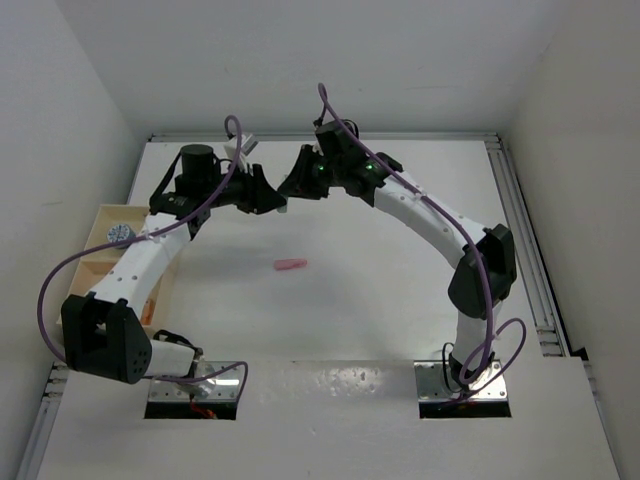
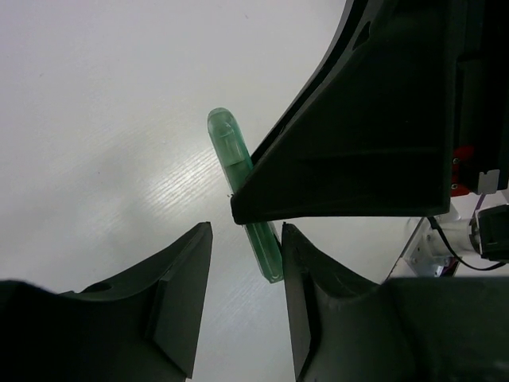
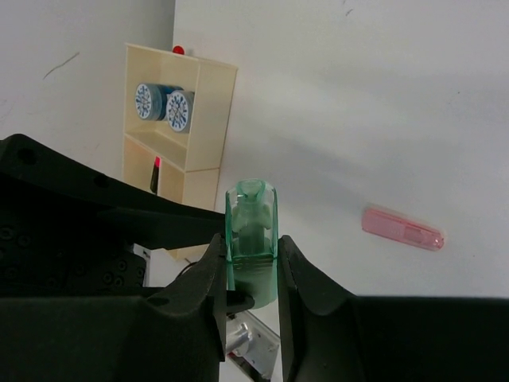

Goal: Sort the stationery into containers
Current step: Pick up the pen from the center of the board, then place the pen in the storage box.

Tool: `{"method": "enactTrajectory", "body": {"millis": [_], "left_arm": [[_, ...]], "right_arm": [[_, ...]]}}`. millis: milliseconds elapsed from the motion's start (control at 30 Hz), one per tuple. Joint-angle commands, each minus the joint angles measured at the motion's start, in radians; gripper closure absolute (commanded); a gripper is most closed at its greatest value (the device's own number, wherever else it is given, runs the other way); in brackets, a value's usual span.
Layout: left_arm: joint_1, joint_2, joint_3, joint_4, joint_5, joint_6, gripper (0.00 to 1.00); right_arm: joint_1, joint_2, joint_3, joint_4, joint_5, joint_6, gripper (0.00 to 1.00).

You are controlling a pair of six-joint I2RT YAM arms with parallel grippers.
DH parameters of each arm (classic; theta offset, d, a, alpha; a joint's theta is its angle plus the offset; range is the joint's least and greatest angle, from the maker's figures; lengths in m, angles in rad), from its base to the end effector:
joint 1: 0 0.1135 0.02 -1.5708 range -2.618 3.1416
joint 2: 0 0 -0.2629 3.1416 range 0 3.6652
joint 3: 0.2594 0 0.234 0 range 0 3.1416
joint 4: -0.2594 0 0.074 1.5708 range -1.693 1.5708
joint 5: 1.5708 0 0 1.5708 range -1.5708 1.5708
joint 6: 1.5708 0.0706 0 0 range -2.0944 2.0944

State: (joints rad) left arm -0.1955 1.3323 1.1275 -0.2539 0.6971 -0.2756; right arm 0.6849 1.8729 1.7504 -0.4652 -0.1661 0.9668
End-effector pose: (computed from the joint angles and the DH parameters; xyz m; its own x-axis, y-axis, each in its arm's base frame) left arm 0.2918 -0.1040 0.3250 -0.6121 -0.0915 -0.7854 0.5685 0.6395 -0.5175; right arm 0.3408 0.2934 0.3168 -0.8451 0.3579 -0.3972 -0.0614 0.6731 0.7370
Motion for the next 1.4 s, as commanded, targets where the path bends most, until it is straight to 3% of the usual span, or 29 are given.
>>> {"method": "enactTrajectory", "body": {"millis": [0,167,267,300,367,400,500,600,667,700,800,900,967,1100,1367], "left_arm": [[-0.004,-0.025,-0.032,0.012,-0.01,0.001,0.54],[-0.005,-0.025,-0.041,0.022,0.002,-0.005,0.56],[-0.004,-0.021,-0.04,0.022,0.005,-0.005,0.67],[0.004,-0.022,-0.041,0.021,0.007,-0.004,0.76],[0.016,-0.021,-0.037,0.013,0.005,-0.002,0.86],[0.039,-0.022,-0.035,-0.001,0.004,-0.002,0.95],[0.111,-0.021,-0.023,-0.077,-0.005,0.031,1.0],[0.195,0.001,0.038,-0.269,-0.014,0.125,1.0],[0.276,0.03,0.124,-0.4,-0.048,0.269,1.0],[0.338,0.039,0.153,-0.527,-0.063,0.411,1.0],[0.458,0.038,0.224,-0.721,-0.157,0.612,1.0],[0.58,-0.01,0.226,-0.836,-0.263,0.732,1.0],[0.657,-0.045,0.218,-0.913,-0.329,0.789,1.0],[0.781,-0.122,0.138,-0.972,-0.41,0.921,1.0],[0.936,-0.177,-0.037,-0.955,-0.493,0.978,1.0]], "right_arm": [[0.008,-0.04,0.011,0.1,-0.072,0.05,1.0],[0.01,-0.041,-0.012,0.138,-0.125,0.076,1.0],[0.013,-0.04,-0.019,0.163,-0.15,0.072,1.0],[0.015,-0.041,-0.022,0.165,-0.154,0.067,1.0],[0.013,-0.046,-0.032,0.165,-0.167,0.059,0.85],[0.01,-0.047,-0.037,0.165,-0.168,0.053,0.62],[-0.022,-0.063,-0.061,0.172,-0.213,0.036,0.41],[-0.08,-0.096,-0.115,0.184,-0.285,-0.011,0.39],[-0.137,-0.107,-0.164,0.185,-0.335,-0.06,0.41],[-0.152,-0.118,-0.178,0.171,-0.348,-0.083,0.42],[-0.194,-0.129,-0.215,0.07,-0.348,-0.279,0.45],[-0.188,-0.104,-0.194,-0.096,-0.285,-0.578,0.47],[-0.182,-0.077,-0.167,-0.182,-0.25,-0.664,0.48],[-0.182,-0.012,-0.151,-0.236,-0.22,-0.79,0.49],[-0.16,0.132,-0.065,-0.288,-0.217,-0.893,0.55]]}}
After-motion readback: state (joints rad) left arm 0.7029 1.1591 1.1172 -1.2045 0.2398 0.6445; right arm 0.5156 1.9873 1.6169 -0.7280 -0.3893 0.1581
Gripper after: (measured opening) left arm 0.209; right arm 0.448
